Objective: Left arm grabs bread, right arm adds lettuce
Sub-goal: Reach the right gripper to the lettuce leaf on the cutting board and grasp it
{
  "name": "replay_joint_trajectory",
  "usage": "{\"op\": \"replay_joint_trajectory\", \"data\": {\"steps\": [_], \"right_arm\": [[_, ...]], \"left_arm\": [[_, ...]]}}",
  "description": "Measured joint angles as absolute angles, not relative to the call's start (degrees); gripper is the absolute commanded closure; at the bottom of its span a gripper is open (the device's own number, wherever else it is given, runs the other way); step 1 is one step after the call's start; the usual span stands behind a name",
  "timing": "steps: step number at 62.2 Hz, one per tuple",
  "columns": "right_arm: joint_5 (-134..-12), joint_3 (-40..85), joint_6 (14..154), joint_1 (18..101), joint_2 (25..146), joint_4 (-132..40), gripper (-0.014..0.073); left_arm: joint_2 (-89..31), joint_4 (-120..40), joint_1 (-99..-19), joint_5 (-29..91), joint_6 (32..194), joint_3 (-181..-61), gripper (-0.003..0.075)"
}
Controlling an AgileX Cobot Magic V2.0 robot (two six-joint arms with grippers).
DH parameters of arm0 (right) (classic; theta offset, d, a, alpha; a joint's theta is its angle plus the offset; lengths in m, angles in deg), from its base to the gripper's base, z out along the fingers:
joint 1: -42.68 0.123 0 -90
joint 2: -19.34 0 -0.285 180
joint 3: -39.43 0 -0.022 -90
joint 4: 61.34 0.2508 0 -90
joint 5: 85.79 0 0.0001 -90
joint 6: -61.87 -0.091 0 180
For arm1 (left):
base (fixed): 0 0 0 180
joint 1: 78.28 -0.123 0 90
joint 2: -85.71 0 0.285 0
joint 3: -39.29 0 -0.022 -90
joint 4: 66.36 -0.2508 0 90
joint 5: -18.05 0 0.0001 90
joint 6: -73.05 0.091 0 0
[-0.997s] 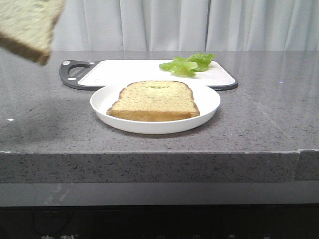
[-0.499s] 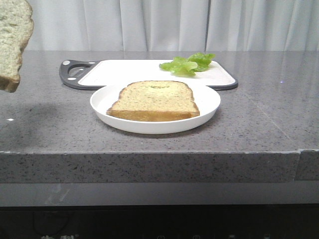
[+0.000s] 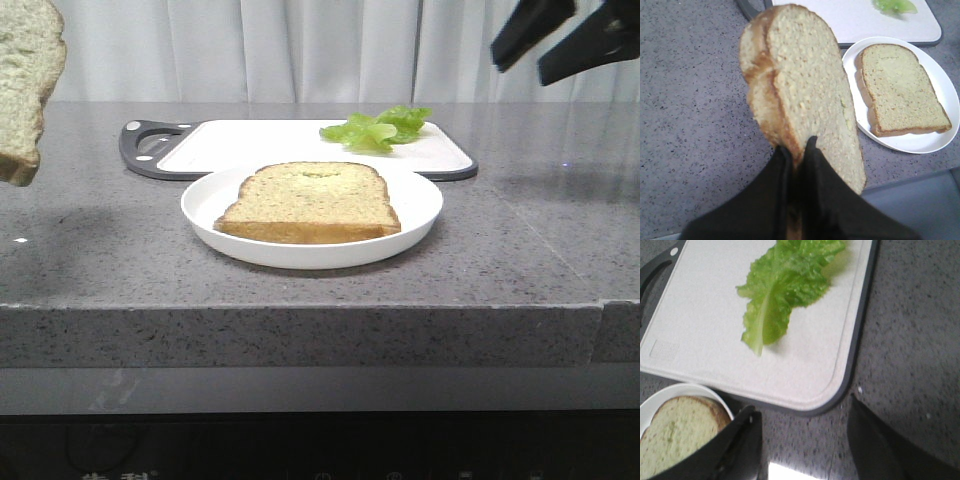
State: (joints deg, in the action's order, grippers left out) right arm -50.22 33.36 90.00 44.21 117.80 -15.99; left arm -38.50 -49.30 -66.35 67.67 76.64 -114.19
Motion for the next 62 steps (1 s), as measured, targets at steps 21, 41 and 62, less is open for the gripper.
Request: {"op": "replay_joint_trajectory", "data": {"steps": [21,41,62], "right_arm": [[-44.4,54.9,92.6,44.2,138.7,-9.4,0.0041],[-42.4,69.3,92.6,46.7,152.1,-7.9,0.0041],[-44.7,73.5,92.8,49.3,156.0,-6.9,0.0318]], "left_arm": [[-38.5,-49.3,-66.3,67.7,76.6,-114.2,0.0741],[-38.5,-49.3,-66.3,67.7,76.6,-114.2,0.0741],[-38.5,-49.3,-66.3,67.7,76.6,-114.2,0.0741]]}}
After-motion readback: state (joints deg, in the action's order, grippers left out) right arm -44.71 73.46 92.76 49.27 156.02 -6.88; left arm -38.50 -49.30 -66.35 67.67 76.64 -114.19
